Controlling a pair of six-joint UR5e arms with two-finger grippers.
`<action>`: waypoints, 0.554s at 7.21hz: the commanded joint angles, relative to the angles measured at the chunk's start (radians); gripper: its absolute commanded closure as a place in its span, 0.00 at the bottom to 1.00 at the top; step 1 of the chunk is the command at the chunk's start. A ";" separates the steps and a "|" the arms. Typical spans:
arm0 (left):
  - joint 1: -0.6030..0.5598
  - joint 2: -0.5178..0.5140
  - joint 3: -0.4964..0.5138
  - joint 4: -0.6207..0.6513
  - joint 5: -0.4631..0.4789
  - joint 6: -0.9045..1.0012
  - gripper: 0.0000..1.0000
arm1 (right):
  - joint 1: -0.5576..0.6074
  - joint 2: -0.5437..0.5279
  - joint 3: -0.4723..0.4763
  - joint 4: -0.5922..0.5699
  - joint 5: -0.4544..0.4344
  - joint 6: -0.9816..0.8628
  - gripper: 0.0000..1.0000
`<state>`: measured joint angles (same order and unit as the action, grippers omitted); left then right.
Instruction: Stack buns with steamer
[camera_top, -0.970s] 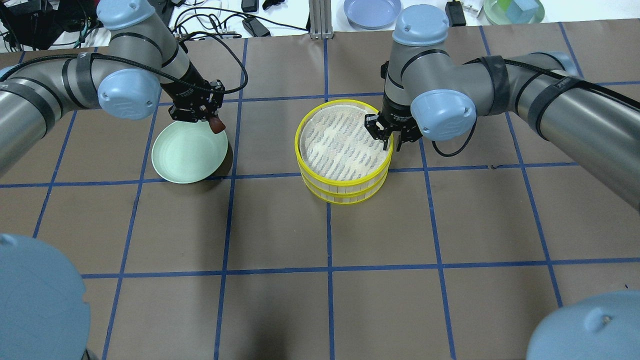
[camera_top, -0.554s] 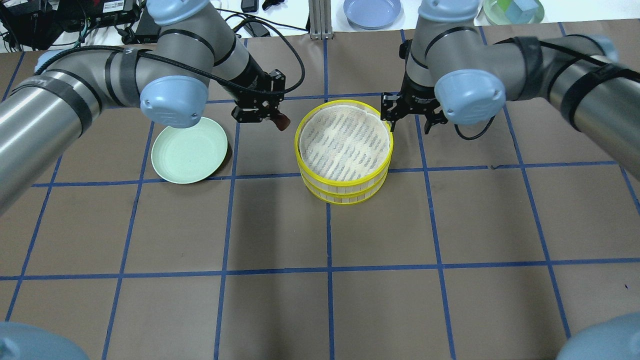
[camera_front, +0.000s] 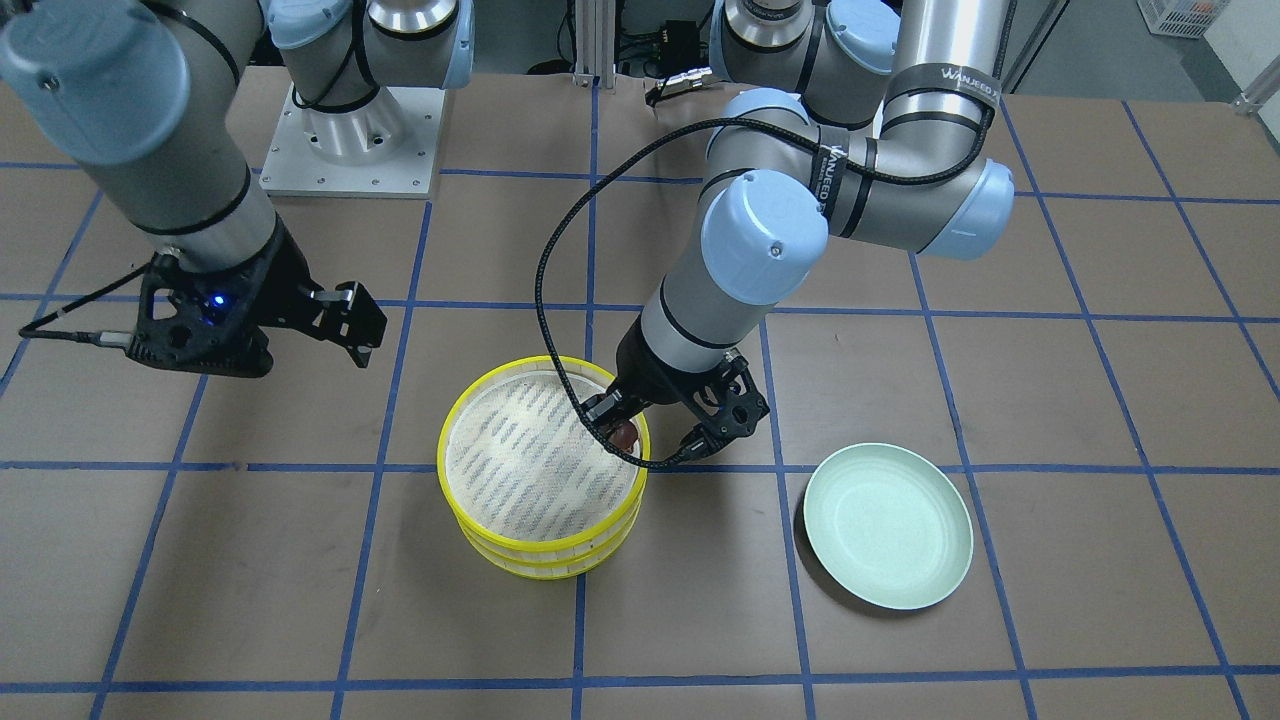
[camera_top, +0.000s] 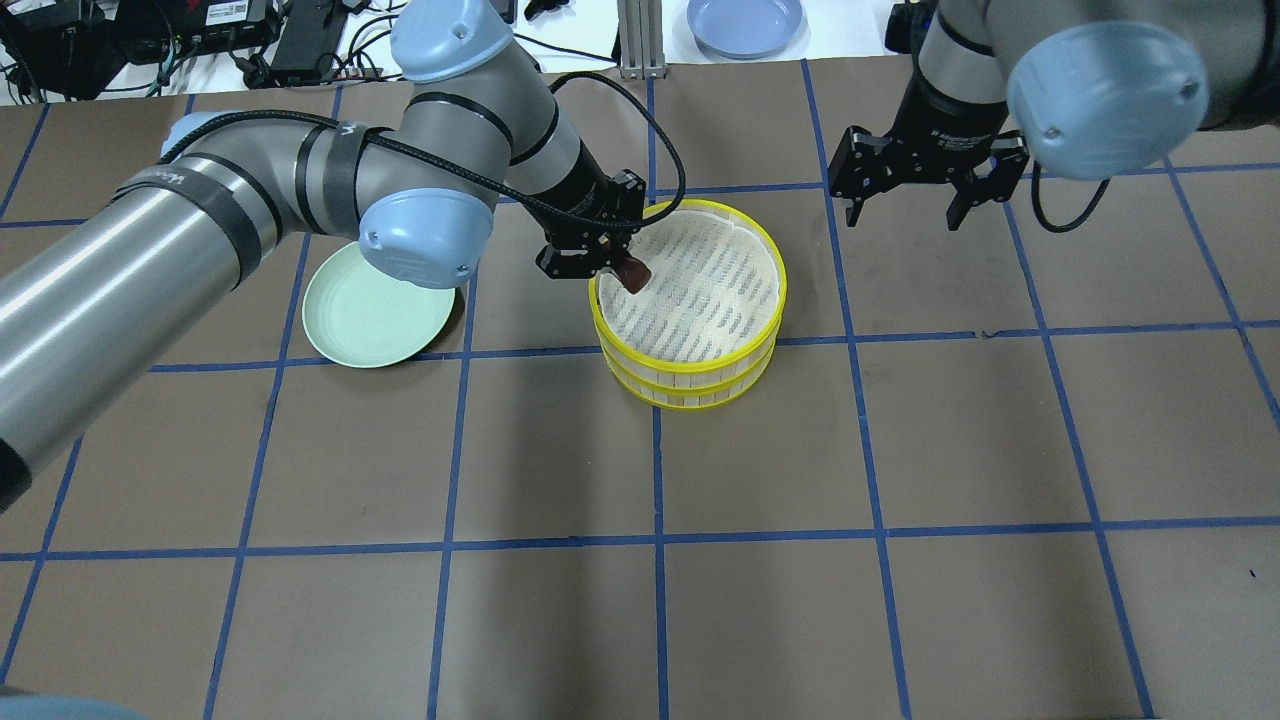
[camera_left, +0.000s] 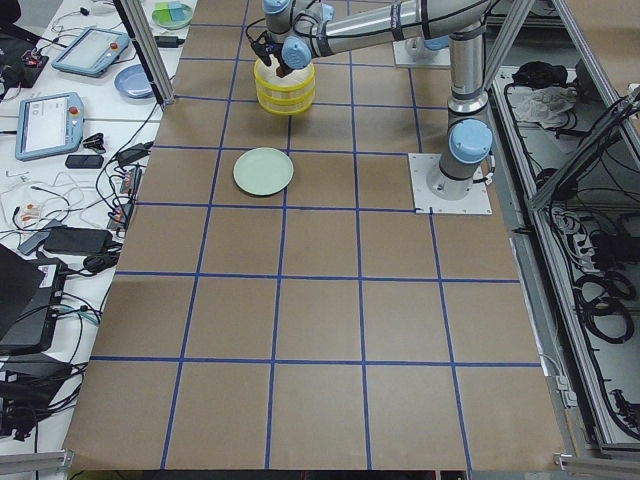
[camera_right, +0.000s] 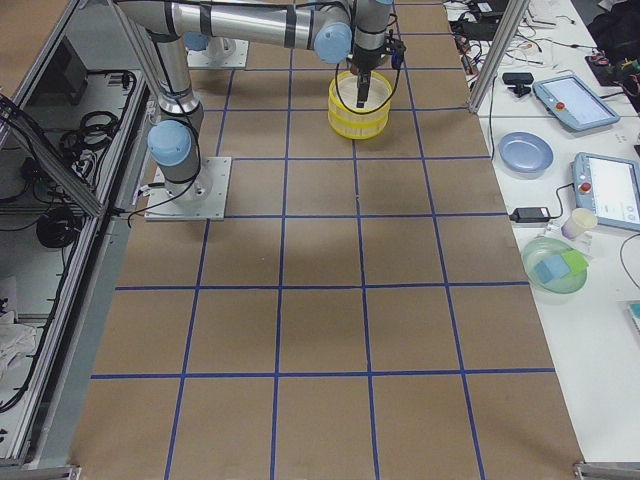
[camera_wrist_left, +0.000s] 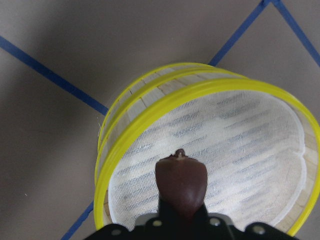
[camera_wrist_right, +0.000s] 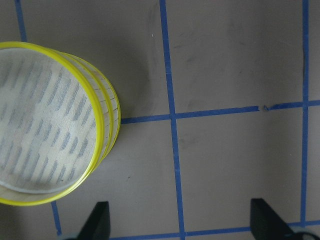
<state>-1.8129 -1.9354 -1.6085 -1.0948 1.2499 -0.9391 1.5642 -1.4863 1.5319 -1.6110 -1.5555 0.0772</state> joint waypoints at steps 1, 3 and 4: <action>-0.005 -0.002 -0.001 0.000 -0.035 0.008 0.00 | 0.007 -0.112 -0.021 0.097 -0.006 -0.004 0.00; -0.005 -0.002 -0.001 -0.002 -0.033 0.016 0.00 | 0.016 -0.140 -0.012 0.098 -0.014 -0.007 0.00; -0.005 0.004 0.012 -0.017 -0.023 0.025 0.00 | 0.025 -0.134 -0.012 0.085 -0.014 -0.007 0.00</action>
<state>-1.8177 -1.9359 -1.6061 -1.1005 1.2194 -0.9225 1.5797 -1.6186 1.5181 -1.5178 -1.5676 0.0713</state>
